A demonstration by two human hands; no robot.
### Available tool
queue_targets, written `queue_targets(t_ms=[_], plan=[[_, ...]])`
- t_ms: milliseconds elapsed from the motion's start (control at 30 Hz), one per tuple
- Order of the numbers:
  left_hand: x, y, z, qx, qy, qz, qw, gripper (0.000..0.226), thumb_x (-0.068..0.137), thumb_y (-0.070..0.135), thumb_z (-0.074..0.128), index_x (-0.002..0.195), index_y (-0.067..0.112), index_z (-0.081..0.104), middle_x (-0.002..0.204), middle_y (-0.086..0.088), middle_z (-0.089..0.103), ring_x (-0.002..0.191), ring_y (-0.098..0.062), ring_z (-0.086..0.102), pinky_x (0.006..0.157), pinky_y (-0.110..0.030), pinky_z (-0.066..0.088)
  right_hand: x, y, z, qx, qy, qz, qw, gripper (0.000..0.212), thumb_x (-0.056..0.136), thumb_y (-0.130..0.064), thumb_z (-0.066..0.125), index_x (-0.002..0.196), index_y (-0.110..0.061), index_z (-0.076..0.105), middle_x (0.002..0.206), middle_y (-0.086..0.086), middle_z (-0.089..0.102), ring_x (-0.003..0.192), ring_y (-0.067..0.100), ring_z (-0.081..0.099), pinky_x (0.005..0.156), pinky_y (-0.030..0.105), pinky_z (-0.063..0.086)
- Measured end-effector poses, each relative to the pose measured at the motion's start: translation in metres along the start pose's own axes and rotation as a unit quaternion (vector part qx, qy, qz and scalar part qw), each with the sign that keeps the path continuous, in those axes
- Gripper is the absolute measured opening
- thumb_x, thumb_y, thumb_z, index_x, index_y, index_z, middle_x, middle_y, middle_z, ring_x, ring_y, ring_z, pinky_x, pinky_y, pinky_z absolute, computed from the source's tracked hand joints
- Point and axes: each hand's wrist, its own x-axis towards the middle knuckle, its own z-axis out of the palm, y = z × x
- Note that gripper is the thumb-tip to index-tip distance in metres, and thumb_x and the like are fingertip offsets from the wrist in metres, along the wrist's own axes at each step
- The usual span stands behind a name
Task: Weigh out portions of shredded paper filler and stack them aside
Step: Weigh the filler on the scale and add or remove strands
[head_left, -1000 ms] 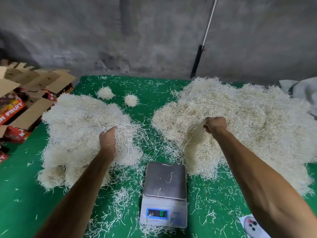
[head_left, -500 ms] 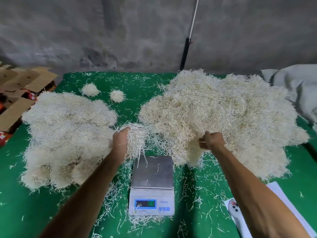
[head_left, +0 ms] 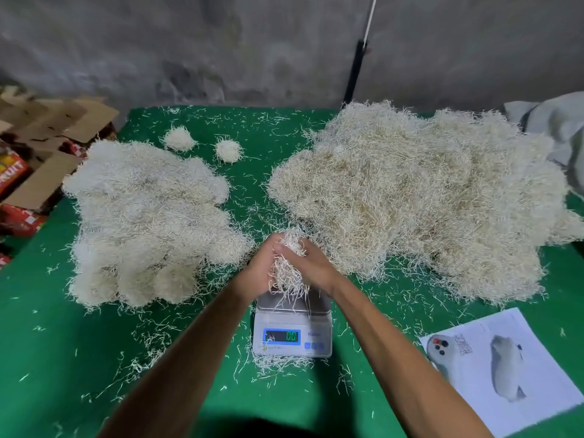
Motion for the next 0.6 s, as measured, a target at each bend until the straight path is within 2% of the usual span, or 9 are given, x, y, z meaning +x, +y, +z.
queue_targets(t_ms=[67, 133, 200, 233, 300, 333, 467, 533, 600], plan=[[-0.002, 0.002, -0.011, -0.129, -0.056, -0.049, 0.989, 0.069, 0.095, 0.058, 0.056, 0.144, 0.011, 0.049, 0.143, -0.024, 0.054, 0.127, -0.036, 0.058, 0.111, -0.05, 0.043, 0.002, 0.0, -0.005, -0.035, -0.014, 0.0, 0.999, 0.111, 0.078, -0.074, 0.073, 0.163, -0.026, 0.021, 0.165, 0.007, 0.033, 0.119, 0.023, 0.063, 0.088, 0.026, 0.055], [-0.003, -0.002, -0.017, -0.135, -0.072, -0.032, 0.988, 0.066, 0.099, 0.053, 0.054, 0.15, 0.014, 0.042, 0.153, -0.022, 0.044, 0.135, -0.038, 0.051, 0.112, -0.053, 0.042, 0.002, -0.003, -0.01, -0.058, 0.001, -0.001, 0.998, 0.094, 0.085, -0.053, 0.078, 0.16, -0.022, 0.03, 0.158, 0.009, 0.044, 0.086, 0.009, 0.066, 0.071, 0.016, 0.054], [-0.004, -0.01, -0.019, -0.073, -0.019, 0.025, 0.997, 0.058, 0.098, 0.047, 0.059, 0.149, 0.022, 0.045, 0.156, -0.005, 0.037, 0.136, -0.031, 0.046, 0.1, -0.049, 0.053, 0.004, -0.006, -0.012, -0.132, 0.077, -0.028, 0.988, 0.079, 0.09, -0.043, 0.077, 0.155, -0.018, 0.04, 0.144, 0.012, 0.057, 0.067, -0.001, 0.053, 0.078, 0.019, 0.051], [-0.003, -0.015, -0.021, -0.065, 0.009, 0.05, 0.997, 0.053, 0.096, 0.045, 0.063, 0.143, 0.022, 0.052, 0.149, 0.0, 0.043, 0.13, -0.026, 0.05, 0.091, -0.046, 0.059, 0.005, -0.007, -0.013, -0.191, 0.114, -0.044, 0.974, 0.072, 0.091, -0.042, 0.075, 0.151, -0.016, 0.045, 0.126, 0.01, 0.066, 0.065, -0.001, 0.051, 0.078, 0.025, 0.054], [0.001, -0.024, -0.026, -0.096, 0.031, 0.089, 0.991, 0.041, 0.093, 0.04, 0.068, 0.126, 0.015, 0.066, 0.138, -0.004, 0.058, 0.12, -0.022, 0.059, 0.085, -0.046, 0.061, 0.004, -0.005, -0.017, -0.292, 0.162, -0.068, 0.94, 0.06, 0.093, -0.043, 0.073, 0.14, -0.012, 0.051, 0.095, 0.0, 0.063, 0.068, 0.006, 0.055, 0.066, 0.025, 0.051], [0.002, -0.027, -0.031, -0.108, 0.043, 0.1, 0.988, 0.035, 0.094, 0.036, 0.068, 0.12, 0.014, 0.07, 0.132, -0.006, 0.064, 0.118, -0.022, 0.062, 0.086, -0.047, 0.061, 0.002, -0.001, -0.019, -0.311, 0.169, -0.078, 0.932, 0.058, 0.093, -0.042, 0.073, 0.137, -0.012, 0.051, 0.097, 0.0, 0.061, 0.076, 0.011, 0.059, 0.068, 0.026, 0.05], [0.007, -0.038, -0.052, -0.13, 0.115, 0.095, 0.98, 0.021, 0.098, 0.023, 0.064, 0.114, 0.011, 0.071, 0.12, -0.007, 0.072, 0.107, -0.021, 0.07, 0.085, -0.04, 0.062, -0.004, 0.015, -0.018, -0.356, 0.108, -0.153, 0.916, 0.075, 0.092, -0.035, 0.073, 0.156, -0.023, 0.035, 0.146, 0.012, 0.051, 0.122, 0.027, 0.059, 0.107, 0.042, 0.047], [0.007, -0.045, -0.057, -0.131, 0.129, 0.088, 0.979, 0.02, 0.1, 0.018, 0.06, 0.115, 0.008, 0.069, 0.119, -0.009, 0.071, 0.104, -0.02, 0.07, 0.082, -0.036, 0.062, -0.004, 0.021, -0.013, -0.387, 0.067, -0.156, 0.906, 0.09, 0.091, -0.04, 0.074, 0.163, -0.029, 0.02, 0.167, 0.012, 0.023, 0.146, 0.033, 0.038, 0.122, 0.049, 0.028], [0.006, -0.051, -0.062, -0.134, 0.113, 0.082, 0.981, 0.022, 0.1, 0.019, 0.059, 0.119, 0.009, 0.067, 0.121, -0.007, 0.07, 0.106, -0.02, 0.069, 0.078, -0.034, 0.062, -0.003, 0.023, -0.013, -0.366, 0.013, -0.11, 0.924, 0.105, 0.087, -0.051, 0.076, 0.165, -0.034, 0.007, 0.172, 0.005, -0.004, 0.153, 0.038, 0.024, 0.123, 0.06, 0.022]])
